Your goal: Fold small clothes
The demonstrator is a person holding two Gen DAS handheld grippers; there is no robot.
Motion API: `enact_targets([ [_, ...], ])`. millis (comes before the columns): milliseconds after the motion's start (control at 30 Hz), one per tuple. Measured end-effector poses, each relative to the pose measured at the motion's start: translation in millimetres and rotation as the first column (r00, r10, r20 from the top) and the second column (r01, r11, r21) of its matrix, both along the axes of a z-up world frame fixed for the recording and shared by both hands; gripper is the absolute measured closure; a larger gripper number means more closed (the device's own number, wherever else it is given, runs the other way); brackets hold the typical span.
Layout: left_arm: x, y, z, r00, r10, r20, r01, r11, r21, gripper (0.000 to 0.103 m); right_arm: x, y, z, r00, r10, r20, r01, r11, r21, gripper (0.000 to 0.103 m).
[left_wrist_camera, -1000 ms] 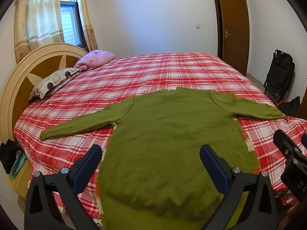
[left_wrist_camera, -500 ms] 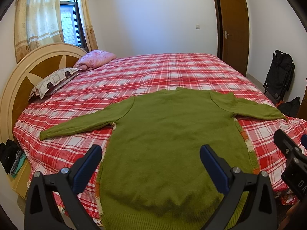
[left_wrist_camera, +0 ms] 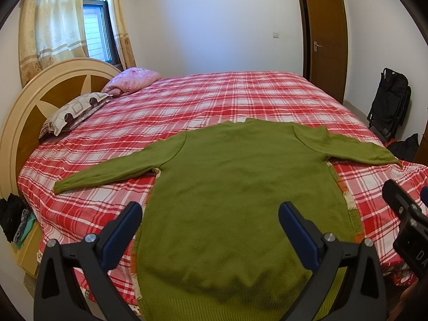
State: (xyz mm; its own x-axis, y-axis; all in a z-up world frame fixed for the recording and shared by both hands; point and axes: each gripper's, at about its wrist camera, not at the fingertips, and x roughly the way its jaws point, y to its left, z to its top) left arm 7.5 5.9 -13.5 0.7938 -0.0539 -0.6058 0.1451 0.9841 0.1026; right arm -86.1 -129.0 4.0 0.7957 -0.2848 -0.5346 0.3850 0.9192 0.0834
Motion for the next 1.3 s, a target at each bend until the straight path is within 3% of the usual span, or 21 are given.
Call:
enact_targets([
  [300,21.7,20.9,1.2,1.000,0.010,-0.001,-0.010,0.999,-0.043,0.000,12.1,-33.3,-0.7,0.998,-0.062,0.006,0.062,0.998,0.004,0.001],
  [433,52.9,52.1,16.6,0.996,0.088,0.004,-0.087,0.991,-0.104,0.000,25.0,-82.2,-1.2,0.992,-0.125,0.005,0.125,0.992,0.008,0.001],
  [567,88.1,76.9,40.0,0.981,0.182,0.066,-0.178,0.982,-0.054,0.000,38.4,-148.4,-2.7,0.983,-0.183,-0.003,0.182,0.979,0.095,0.001],
  [700,117.1,101.6,58.6,0.958,0.265,0.109,-0.258,0.963,-0.074,0.000,50.8,-235.5,-7.3,0.961,-0.276,-0.004,0.269,0.934,0.235,0.006],
  [767,127.3,104.8,56.2,0.958,0.271,0.097,-0.263,0.961,-0.089,0.000,58.4,-285.4,-14.1,0.944,-0.328,-0.029,0.321,0.898,0.301,0.034],
  [833,134.8,104.0,45.5,0.961,0.263,0.081,-0.255,0.961,-0.105,0.000,64.6,-327.1,-25.2,0.934,-0.353,-0.061,0.349,0.857,0.379,0.042],
  [1033,150.7,79.8,5.1,0.977,0.213,-0.008,-0.212,0.969,-0.128,0.000,83.6,-408.0,-73.0,0.883,-0.426,-0.199,0.463,0.719,0.519,0.042],
  [1233,163.3,55.5,-10.8,0.982,0.180,-0.058,-0.185,0.978,-0.098,0.000,115.1,-429.0,-101.4,0.876,-0.387,-0.288,0.483,0.695,0.532,0.042],
  [1300,165.0,52.4,-13.9,0.982,0.180,-0.059,-0.185,0.979,-0.091,0.000,120.9,-437.8,-112.2,0.861,-0.404,-0.308,0.507,0.660,0.554,0.043],
])
